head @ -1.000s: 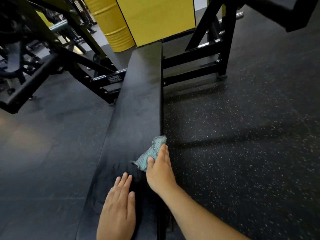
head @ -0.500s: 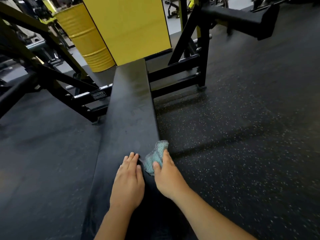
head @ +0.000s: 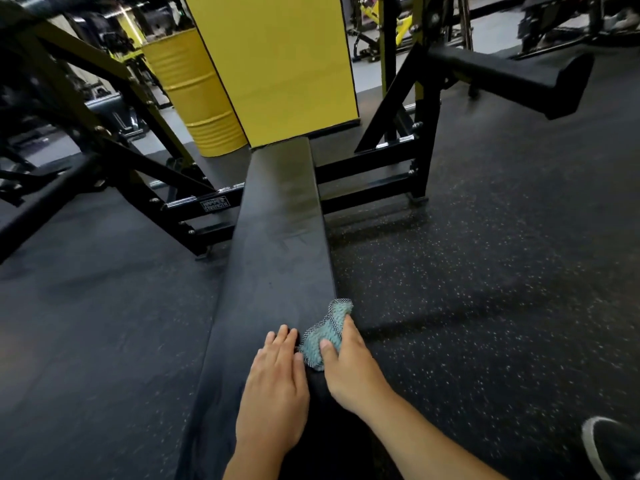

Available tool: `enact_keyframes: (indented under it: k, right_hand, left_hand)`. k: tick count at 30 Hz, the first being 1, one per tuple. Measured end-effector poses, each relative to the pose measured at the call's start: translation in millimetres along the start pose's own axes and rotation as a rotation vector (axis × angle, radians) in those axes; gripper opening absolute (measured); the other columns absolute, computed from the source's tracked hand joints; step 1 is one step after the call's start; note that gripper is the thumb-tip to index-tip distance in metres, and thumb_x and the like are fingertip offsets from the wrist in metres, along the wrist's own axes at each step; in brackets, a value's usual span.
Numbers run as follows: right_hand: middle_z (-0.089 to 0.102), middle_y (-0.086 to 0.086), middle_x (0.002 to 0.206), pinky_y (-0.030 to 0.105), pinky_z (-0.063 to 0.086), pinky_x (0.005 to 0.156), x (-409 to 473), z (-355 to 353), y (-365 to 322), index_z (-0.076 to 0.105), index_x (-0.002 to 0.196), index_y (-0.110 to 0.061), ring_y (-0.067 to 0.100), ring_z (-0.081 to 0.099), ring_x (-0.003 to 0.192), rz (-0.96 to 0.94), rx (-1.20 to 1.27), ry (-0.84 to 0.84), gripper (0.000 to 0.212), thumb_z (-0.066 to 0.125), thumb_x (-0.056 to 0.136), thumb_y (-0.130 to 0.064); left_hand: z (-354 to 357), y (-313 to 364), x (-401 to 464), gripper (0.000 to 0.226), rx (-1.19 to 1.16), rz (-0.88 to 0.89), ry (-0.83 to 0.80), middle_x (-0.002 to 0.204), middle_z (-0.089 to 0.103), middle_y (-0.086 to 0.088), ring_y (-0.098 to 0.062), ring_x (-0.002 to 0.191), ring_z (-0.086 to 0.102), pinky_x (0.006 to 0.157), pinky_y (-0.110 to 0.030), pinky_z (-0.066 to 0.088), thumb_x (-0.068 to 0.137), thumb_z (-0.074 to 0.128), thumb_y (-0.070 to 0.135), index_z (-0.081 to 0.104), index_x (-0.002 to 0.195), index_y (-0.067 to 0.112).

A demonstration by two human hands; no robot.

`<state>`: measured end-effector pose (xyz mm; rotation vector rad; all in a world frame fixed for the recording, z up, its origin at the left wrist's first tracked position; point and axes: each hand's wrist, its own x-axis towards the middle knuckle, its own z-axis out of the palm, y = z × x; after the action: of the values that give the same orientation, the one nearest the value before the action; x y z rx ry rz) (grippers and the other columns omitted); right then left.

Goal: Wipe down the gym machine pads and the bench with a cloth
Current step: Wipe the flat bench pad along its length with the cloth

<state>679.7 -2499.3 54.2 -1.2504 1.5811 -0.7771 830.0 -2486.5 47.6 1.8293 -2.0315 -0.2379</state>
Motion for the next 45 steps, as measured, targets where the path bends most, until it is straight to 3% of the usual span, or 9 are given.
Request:
enact_keyframes:
  k: [4,13,19,21,24,27,34,41,45]
  right_hand:
    - [0.006,0.004,0.174,0.032,0.015,0.128,28,-3,-6,-0.001,0.165,-0.013,0.02,0.014,0.159,-0.03,0.005,-0.012,0.075,0.042,0.109,-0.037]
    - [-0.003,0.004,0.174,0.032,0.01,0.128,90,-6,-18,-0.006,0.165,-0.012,0.019,0.006,0.16,-0.064,0.022,-0.037,0.076,0.041,0.109,-0.036]
    - [-0.008,0.001,0.173,0.034,0.011,0.127,130,-11,-27,-0.01,0.164,-0.014,0.018,0.003,0.16,-0.075,0.035,-0.063,0.077,0.04,0.109,-0.037]
    - [-0.009,0.0,0.173,0.035,0.011,0.127,142,-13,-29,-0.011,0.164,-0.015,0.017,0.0,0.16,-0.083,0.043,-0.073,0.078,0.04,0.109,-0.037]
    - [-0.011,0.001,0.173,0.034,0.01,0.126,158,-16,-31,-0.012,0.163,-0.015,0.017,-0.002,0.16,-0.108,0.043,-0.082,0.078,0.04,0.109,-0.036]
    - [-0.013,0.001,0.173,0.032,0.007,0.126,169,-16,-30,-0.013,0.163,-0.014,0.016,-0.005,0.159,-0.127,0.052,-0.092,0.078,0.04,0.109,-0.036]
    - [-0.016,0.0,0.172,0.033,0.004,0.126,187,-18,-33,-0.015,0.163,-0.016,0.015,-0.01,0.159,-0.135,0.086,-0.114,0.08,0.04,0.109,-0.034]
    - [-0.017,0.001,0.172,0.028,-0.003,0.126,195,-19,-31,-0.015,0.163,-0.016,0.014,-0.012,0.159,-0.118,0.117,-0.114,0.078,0.039,0.109,-0.034]
    - [-0.02,-0.006,0.17,0.025,-0.006,0.123,162,-19,-24,-0.018,0.162,-0.018,0.01,-0.014,0.157,-0.114,0.134,-0.126,0.075,0.034,0.11,-0.033]
  left_hand:
    - [3,-3,-1,0.071,0.001,0.001,0.038,0.161,0.029,0.023,0.008,0.15,0.011,0.122,-0.017,0.005,0.095,0.015,0.06,0.038,0.157,0.034]
    - [7,-13,4,0.057,0.033,0.034,0.077,0.15,0.054,0.014,-0.004,0.142,0.04,0.118,-0.011,0.015,0.092,0.05,0.052,0.061,0.141,0.026]
    - [10,-24,7,0.056,0.063,0.053,0.04,0.157,0.042,0.024,0.005,0.15,0.027,0.119,-0.012,0.015,0.102,0.031,0.066,0.058,0.141,0.035]
    - [13,-26,10,0.054,0.07,0.051,0.047,0.159,0.034,0.031,0.007,0.15,0.024,0.118,-0.019,0.026,0.102,0.03,0.067,0.052,0.142,0.038]
    - [17,-13,22,0.054,0.072,-0.007,0.092,0.156,0.042,0.026,0.008,0.148,0.028,0.108,-0.029,0.044,0.101,0.03,0.068,0.053,0.14,0.038]
    - [26,2,41,0.06,0.101,-0.105,0.113,0.154,0.048,0.022,0.007,0.146,0.03,0.107,-0.041,0.04,0.1,0.031,0.07,0.059,0.14,0.036]
    - [37,28,108,0.074,0.072,-0.265,0.075,0.157,0.028,0.03,0.008,0.15,0.018,0.123,-0.026,0.014,0.089,0.022,0.068,0.045,0.152,0.038]
    - [43,37,130,0.048,0.008,-0.319,0.08,0.157,0.03,0.031,0.022,0.144,0.01,0.125,-0.023,0.009,0.106,0.044,0.032,0.042,0.153,0.038]
    - [42,36,129,0.044,-0.102,-0.356,0.177,0.15,0.038,0.031,0.037,0.13,0.013,0.126,-0.031,0.022,0.107,0.043,0.021,0.049,0.147,0.039]
